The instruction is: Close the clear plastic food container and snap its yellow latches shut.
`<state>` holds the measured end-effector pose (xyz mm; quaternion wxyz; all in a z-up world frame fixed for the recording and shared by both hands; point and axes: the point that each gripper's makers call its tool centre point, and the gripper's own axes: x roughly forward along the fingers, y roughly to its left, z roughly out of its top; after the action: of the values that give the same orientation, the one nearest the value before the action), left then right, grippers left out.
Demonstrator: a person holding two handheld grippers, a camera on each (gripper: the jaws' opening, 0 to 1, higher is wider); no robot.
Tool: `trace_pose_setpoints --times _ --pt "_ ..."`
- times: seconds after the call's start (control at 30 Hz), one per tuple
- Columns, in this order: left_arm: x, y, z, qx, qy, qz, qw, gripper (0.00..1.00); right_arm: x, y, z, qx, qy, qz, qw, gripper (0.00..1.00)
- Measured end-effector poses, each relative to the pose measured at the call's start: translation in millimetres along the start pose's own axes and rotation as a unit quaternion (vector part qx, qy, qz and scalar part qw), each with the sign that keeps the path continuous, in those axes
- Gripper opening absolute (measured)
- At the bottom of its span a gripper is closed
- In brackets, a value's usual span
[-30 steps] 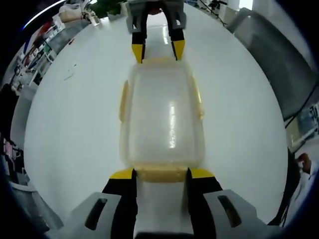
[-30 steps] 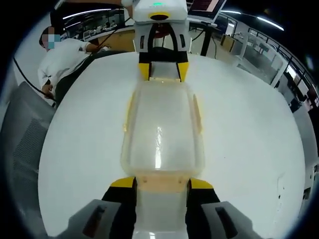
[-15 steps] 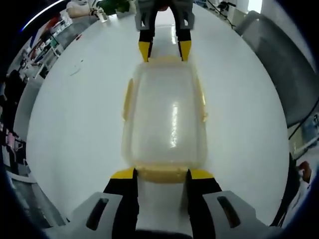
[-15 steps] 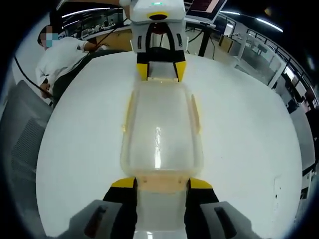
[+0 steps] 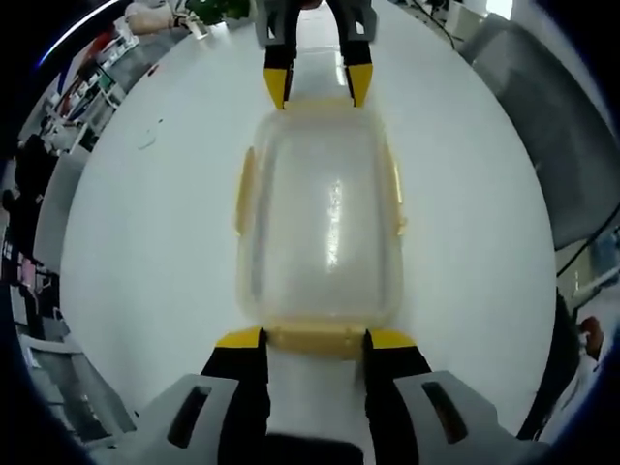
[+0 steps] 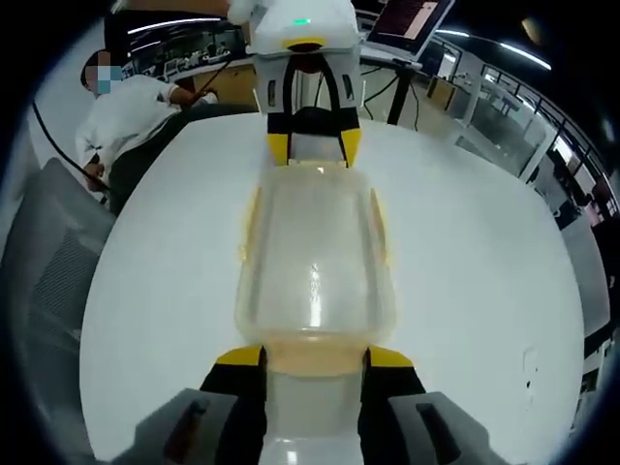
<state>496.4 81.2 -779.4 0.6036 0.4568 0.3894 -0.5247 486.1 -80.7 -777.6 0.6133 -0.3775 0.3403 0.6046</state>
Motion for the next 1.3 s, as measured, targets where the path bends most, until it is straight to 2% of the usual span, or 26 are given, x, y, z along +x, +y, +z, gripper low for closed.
trace_pose_setpoints --times 0.23,0.67,1.0,1.3 --pt "-13.8 3.2 12.1 0.004 -0.002 0.01 0.9999 0.36 -14.8 -1.4 0.4 -0.003 -0.006 -0.006 1.0 0.34" --pt "-30.1 7.2 43.2 0.016 -0.003 0.027 0.9995 0.36 -48.3 -3.7 -9.5 -0.016 -0.008 -0.025 0.9995 0.35" --pt "-31.7 5.5 61.7 0.026 0.0 0.034 0.9991 0.36 -65.7 -2.3 -20.0 -0.022 -0.009 -0.03 0.9993 0.35" --pt "-32.1 5.2 87.7 0.016 -0.013 0.039 0.999 0.36 -83.7 -2.2 -39.5 -0.026 -0.006 -0.035 0.999 0.35"
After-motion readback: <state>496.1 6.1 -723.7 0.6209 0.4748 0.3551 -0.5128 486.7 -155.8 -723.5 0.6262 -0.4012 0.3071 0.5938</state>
